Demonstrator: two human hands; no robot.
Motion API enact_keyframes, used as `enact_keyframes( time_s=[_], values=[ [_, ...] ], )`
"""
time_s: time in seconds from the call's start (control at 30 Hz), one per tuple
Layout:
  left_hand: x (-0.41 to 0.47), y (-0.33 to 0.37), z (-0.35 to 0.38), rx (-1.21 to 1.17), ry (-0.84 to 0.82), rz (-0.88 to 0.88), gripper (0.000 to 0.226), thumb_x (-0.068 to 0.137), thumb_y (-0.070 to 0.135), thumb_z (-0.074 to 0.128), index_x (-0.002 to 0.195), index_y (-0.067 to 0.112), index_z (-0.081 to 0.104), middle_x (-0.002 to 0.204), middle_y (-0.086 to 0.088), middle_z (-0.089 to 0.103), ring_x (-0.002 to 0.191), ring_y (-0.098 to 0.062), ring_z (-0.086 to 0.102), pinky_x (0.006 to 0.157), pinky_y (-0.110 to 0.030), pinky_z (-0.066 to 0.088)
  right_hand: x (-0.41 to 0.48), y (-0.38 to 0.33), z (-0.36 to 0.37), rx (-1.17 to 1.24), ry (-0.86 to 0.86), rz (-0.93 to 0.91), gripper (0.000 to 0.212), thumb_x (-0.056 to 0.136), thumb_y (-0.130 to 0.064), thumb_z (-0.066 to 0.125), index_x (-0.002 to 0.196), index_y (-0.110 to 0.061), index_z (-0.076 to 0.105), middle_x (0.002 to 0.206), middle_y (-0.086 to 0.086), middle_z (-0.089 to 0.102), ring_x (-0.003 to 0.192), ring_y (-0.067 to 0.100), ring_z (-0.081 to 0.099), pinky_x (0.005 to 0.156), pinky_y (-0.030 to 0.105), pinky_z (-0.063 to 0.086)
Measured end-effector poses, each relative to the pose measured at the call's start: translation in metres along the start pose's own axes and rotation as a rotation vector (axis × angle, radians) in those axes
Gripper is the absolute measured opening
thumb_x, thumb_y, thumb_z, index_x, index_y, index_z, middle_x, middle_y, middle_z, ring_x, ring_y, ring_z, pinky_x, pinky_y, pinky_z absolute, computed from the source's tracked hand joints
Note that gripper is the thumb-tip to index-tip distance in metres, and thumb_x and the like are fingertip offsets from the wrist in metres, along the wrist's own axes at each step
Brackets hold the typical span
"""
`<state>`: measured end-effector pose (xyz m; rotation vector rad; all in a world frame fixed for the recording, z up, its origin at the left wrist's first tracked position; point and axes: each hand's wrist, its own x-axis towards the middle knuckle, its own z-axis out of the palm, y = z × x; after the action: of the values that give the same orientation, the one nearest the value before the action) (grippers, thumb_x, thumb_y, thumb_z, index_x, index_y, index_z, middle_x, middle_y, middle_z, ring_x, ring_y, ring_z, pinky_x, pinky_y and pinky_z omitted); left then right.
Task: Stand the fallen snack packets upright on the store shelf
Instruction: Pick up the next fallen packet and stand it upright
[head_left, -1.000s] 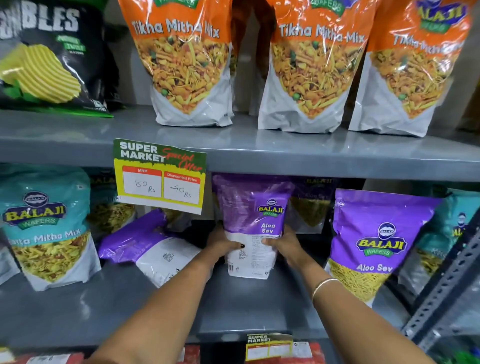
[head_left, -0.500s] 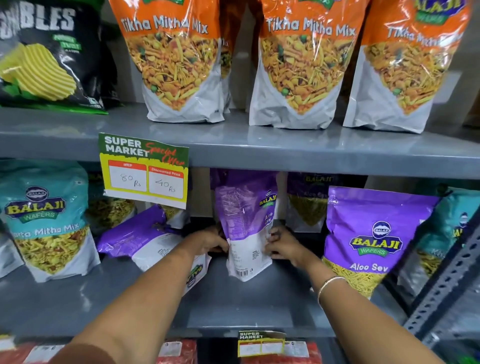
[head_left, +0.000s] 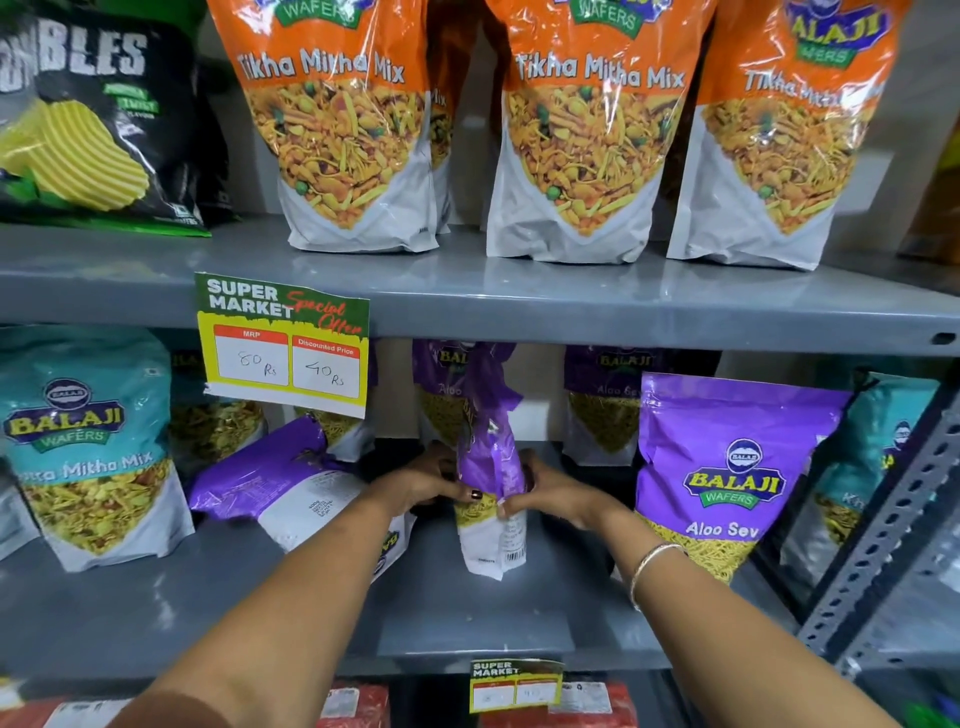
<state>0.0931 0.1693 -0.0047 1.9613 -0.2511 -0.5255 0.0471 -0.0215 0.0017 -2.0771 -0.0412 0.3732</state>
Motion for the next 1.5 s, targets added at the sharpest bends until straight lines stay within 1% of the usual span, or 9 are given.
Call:
enact_keyframes(
  time_s=[0.13,0.33,0.43,0.57,0.77,0.97,1.1,1.27,1.5],
  values=[
    [0.001,-0.002,0.001,-0.005,-0.021,-0.044,0.073,0.080,-0.004,0.064,0.141,0.017,0.030,0.120,-0.007,0.050,0.111,-0.018,0.042,0.086,-0.027,0.034,-0.008,0.000,-0.011,0.012,-0.001,0.051,0.057,0.080,-0.004,0.061,0.127,-0.027,0.040,0.123,0.002,0.057,0.116,0.022,0.049,0.095,0.041,0.044],
    [0.005,0.000,-0.002,-0.005,0.096,-0.001,0.086,0.055,0.004,0.081,0.130,-0.001,0.040,0.130,-0.011,0.054,0.121,-0.022,0.050,0.102,-0.029,0.040,-0.008,0.003,-0.012,0.235,0.080,0.004,0.067,0.069,-0.005,0.061,0.131,-0.015,0.038,0.122,0.010,0.059,0.099,0.017,0.056,0.077,0.029,0.049],
    [0.009,-0.001,-0.002,0.006,0.136,0.029,0.064,0.066,-0.007,0.076,0.120,0.002,0.043,0.108,-0.007,0.058,0.106,-0.019,0.051,0.086,-0.027,0.048,-0.002,0.009,-0.008,0.334,0.265,-0.065,0.051,0.058,-0.016,0.060,0.107,-0.020,0.047,0.097,0.001,0.059,0.082,0.011,0.056,0.062,0.021,0.043],
    [0.011,-0.003,0.003,0.076,0.122,0.038,0.063,0.072,-0.004,0.073,0.128,0.000,0.047,0.121,-0.014,0.059,0.113,-0.023,0.054,0.094,-0.026,0.042,0.028,0.038,-0.010,0.321,0.472,-0.102,0.023,0.057,-0.021,0.068,0.073,-0.033,0.059,0.087,0.003,0.064,0.095,0.034,0.063,0.086,0.050,0.053],
    [0.008,-0.003,0.004,0.078,0.122,0.053,0.068,0.072,0.001,0.075,0.132,0.002,0.044,0.134,-0.015,0.055,0.125,-0.027,0.051,0.098,-0.025,0.039,0.005,0.019,-0.009,0.339,0.296,-0.056,0.055,0.073,0.022,0.054,0.119,-0.008,0.051,0.111,0.015,0.062,0.113,0.030,0.055,0.089,0.036,0.045],
    [0.003,0.002,-0.003,0.055,0.104,0.090,0.087,0.058,0.011,0.084,0.134,0.003,0.040,0.133,-0.011,0.056,0.119,-0.025,0.054,0.100,-0.031,0.045,-0.018,0.002,-0.009,0.325,0.101,-0.036,0.064,0.082,0.007,0.061,0.131,-0.019,0.028,0.116,0.001,0.053,0.094,0.007,0.053,0.060,0.011,0.037],
    [0.002,0.000,0.007,-0.061,0.079,0.121,0.072,0.068,-0.007,0.075,0.132,0.002,0.044,0.122,-0.010,0.059,0.107,-0.018,0.055,0.074,-0.010,0.052,-0.004,0.007,0.002,0.343,0.212,-0.045,0.067,0.075,0.009,0.068,0.128,-0.012,0.033,0.121,0.009,0.058,0.108,0.022,0.057,0.081,0.024,0.052],
    [0.005,-0.011,0.011,-0.112,0.162,0.115,0.083,0.050,0.015,0.081,0.127,0.007,0.051,0.129,-0.017,0.061,0.117,-0.028,0.058,0.103,-0.043,0.046,-0.001,0.010,0.013,0.411,0.269,-0.083,0.088,0.065,0.003,0.077,0.136,-0.012,0.027,0.133,0.018,0.055,0.115,0.029,0.057,0.097,0.043,0.050],
    [-0.009,-0.020,0.023,0.000,0.189,0.090,0.098,0.040,0.031,0.087,0.130,0.015,0.050,0.129,-0.007,0.062,0.118,-0.025,0.059,0.103,-0.043,0.047,-0.032,0.012,0.021,0.360,0.287,-0.015,0.077,0.077,-0.001,0.069,0.138,-0.017,0.025,0.121,0.002,0.053,0.111,0.018,0.051,0.065,0.020,0.046]
  ],
)
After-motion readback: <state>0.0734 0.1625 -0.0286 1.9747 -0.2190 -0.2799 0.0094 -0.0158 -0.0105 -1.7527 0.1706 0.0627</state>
